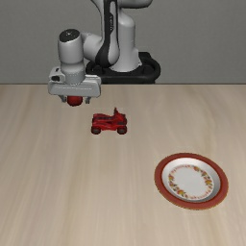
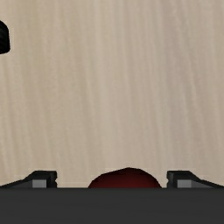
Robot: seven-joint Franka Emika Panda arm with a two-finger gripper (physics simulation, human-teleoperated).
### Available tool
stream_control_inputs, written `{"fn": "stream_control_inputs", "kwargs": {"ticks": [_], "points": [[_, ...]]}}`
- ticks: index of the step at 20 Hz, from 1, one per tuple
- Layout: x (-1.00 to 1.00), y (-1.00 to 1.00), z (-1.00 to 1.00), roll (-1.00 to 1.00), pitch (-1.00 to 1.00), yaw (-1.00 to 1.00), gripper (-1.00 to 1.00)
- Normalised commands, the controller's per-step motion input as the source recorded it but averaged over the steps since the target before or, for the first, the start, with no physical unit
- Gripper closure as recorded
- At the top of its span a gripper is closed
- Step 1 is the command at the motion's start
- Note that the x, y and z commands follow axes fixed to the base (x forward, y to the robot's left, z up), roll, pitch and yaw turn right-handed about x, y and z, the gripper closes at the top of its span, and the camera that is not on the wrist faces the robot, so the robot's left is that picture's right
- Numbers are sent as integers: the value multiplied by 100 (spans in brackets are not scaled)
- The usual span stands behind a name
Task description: Pick up the tomato and put it on the plate
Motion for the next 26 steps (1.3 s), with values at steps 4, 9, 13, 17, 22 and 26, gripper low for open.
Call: {"fn": "stream_control_inputs", "kwargs": {"ticks": [4, 9, 13, 17, 22, 26], "points": [[-75, 0, -25, 0, 0, 0, -100], [-20, 0, 0, 0, 0, 0, 100], [0, 0, 0, 0, 0, 0, 100], [0, 0, 25, 0, 0, 0, 100], [0, 0, 80, 0, 0, 0, 100], [0, 0, 100, 0, 0, 0, 100]]}}
